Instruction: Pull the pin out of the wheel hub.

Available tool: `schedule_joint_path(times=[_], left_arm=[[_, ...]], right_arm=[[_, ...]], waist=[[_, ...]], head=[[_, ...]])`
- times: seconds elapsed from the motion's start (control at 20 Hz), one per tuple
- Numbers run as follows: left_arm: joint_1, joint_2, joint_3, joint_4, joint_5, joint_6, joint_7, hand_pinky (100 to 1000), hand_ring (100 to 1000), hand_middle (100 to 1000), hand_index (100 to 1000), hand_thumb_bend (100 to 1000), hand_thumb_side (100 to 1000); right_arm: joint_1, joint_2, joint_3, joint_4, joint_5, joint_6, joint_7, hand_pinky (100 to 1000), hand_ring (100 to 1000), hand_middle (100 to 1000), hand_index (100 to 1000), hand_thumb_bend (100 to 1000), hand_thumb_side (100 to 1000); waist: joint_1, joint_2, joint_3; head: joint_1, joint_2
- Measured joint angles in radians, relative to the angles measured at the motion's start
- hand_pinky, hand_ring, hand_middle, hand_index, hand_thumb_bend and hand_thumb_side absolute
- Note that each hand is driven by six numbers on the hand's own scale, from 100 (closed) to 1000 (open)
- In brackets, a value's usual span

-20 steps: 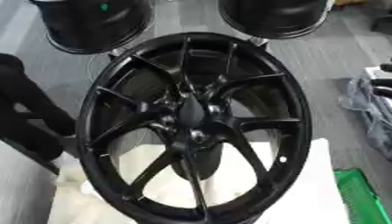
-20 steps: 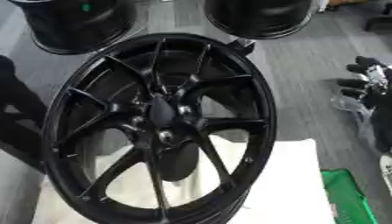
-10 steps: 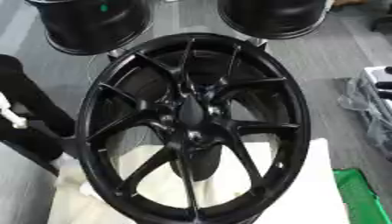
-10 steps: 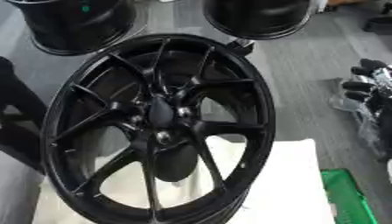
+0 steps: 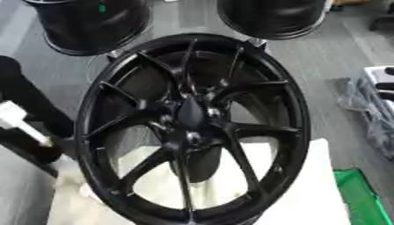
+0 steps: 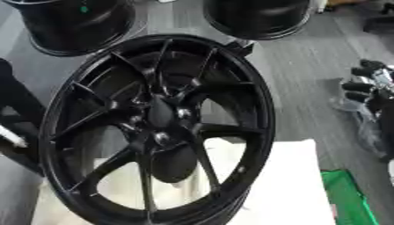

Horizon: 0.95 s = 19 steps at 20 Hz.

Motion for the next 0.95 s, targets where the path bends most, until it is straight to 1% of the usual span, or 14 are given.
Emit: schedule_joint_path(times=[0.1, 0.15, 0.25, 0.3, 0.35, 0.4, 0.45, 0.5, 0.55, 0.6, 0.65, 0.75, 0.8, 0.95], left_arm=[[0.0, 0.0, 0.0, -0.002, -0.003, 0.0, 0.0, 812, 817, 803, 936, 432, 744], [0.0, 0.0, 0.001, -0.005, -0.003, -0.001, 0.0, 809, 814, 801, 933, 387, 735], [0.0, 0.0, 0.006, -0.014, 0.001, -0.001, 0.009, 788, 798, 785, 925, 173, 672], [-0.002, 0.0, 0.012, -0.023, 0.007, 0.0, 0.018, 750, 769, 767, 927, 100, 668], [-0.009, -0.002, 0.022, -0.036, 0.016, 0.0, 0.03, 727, 750, 761, 935, 100, 681], [-0.02, -0.009, 0.037, -0.053, 0.027, -0.003, 0.043, 688, 716, 735, 925, 100, 706], [-0.034, -0.02, 0.055, -0.073, 0.041, -0.007, 0.058, 672, 702, 723, 913, 100, 755], [-0.051, -0.034, 0.076, -0.096, 0.057, -0.011, 0.073, 667, 698, 719, 909, 100, 762], [-0.066, -0.051, 0.096, -0.119, 0.081, -0.014, 0.098, 665, 704, 731, 902, 100, 833], [-0.078, -0.073, 0.104, -0.141, 0.133, -0.021, 0.152, 672, 715, 745, 904, 100, 849], [-0.084, -0.093, 0.101, -0.161, 0.203, -0.034, 0.227, 690, 745, 788, 922, 102, 911], [-0.104, -0.135, 0.07, -0.202, 0.345, -0.07, 0.369, 687, 742, 784, 913, 129, 916], [-0.119, -0.16, 0.052, -0.223, 0.401, -0.086, 0.42, 683, 738, 779, 910, 138, 912], [-0.168, -0.251, 0.018, -0.26, 0.508, -0.111, 0.505, 673, 719, 754, 891, 130, 882]], right_arm=[[-0.001, 0.0, 0.0, 0.0, 0.0, 0.0, 0.001, 778, 740, 799, 870, 100, 809], [-0.002, 0.0, 0.0, 0.0, 0.0, 0.0, 0.001, 778, 740, 799, 870, 100, 809], [-0.003, 0.0, 0.0, 0.0, 0.0, 0.0, 0.001, 778, 740, 799, 870, 100, 809], [-0.003, 0.0, 0.0, 0.0, 0.0, 0.0, 0.001, 778, 740, 799, 870, 100, 809], [-0.003, 0.0, 0.0, 0.0, 0.0, 0.0, 0.001, 778, 740, 799, 870, 100, 809], [-0.003, 0.0, 0.0, 0.0, 0.0, 0.0, 0.001, 778, 740, 798, 870, 100, 809], [-0.002, 0.0, 0.0, 0.0, 0.0, 0.0, 0.001, 778, 740, 798, 870, 100, 808], [-0.001, 0.0, 0.0, 0.0, 0.0, 0.0, 0.001, 778, 740, 798, 870, 100, 808], [0.001, 0.0, 0.0, 0.0, 0.0, 0.0, 0.001, 777, 740, 797, 869, 100, 807], [0.001, 0.0, 0.0, 0.0, 0.0, 0.0, 0.001, 777, 739, 797, 869, 100, 806], [0.001, 0.0, 0.0, 0.0, 0.0, 0.0, 0.001, 777, 739, 797, 869, 100, 802], [-0.001, 0.001, 0.0, 0.0, -0.003, -0.001, 0.0, 777, 739, 797, 869, 100, 799], [-0.004, 0.001, 0.0, 0.0, -0.005, -0.001, -0.002, 777, 739, 797, 869, 100, 796], [-0.009, 0.004, 0.0, -0.001, -0.014, -0.003, -0.009, 777, 739, 797, 869, 100, 792]], waist=[[0.001, 0.0, -0.001], [0.001, 0.0, -0.001], [0.001, 0.0, -0.001], [0.001, 0.0, -0.001], [0.0, 0.0, 0.0], [0.0, -0.001, 0.002], [-0.001, -0.003, 0.004], [-0.001, -0.005, 0.007], [-0.002, -0.006, 0.007], [-0.003, -0.006, 0.006], [-0.004, -0.006, 0.004], [-0.008, -0.006, -0.001], [-0.012, -0.006, -0.004], [-0.02, -0.006, -0.006]], head=[[0.0, 0.0], [0.0, 0.0], [0.0, 0.0], [0.0, 0.0], [0.0, 0.0], [0.0, 0.0], [0.0, 0.0], [0.0, 0.0], [0.0, 0.0], [0.001, 0.001], [0.004, 0.001], [0.012, 0.001], [0.016, 0.001], [0.029, 0.001]])
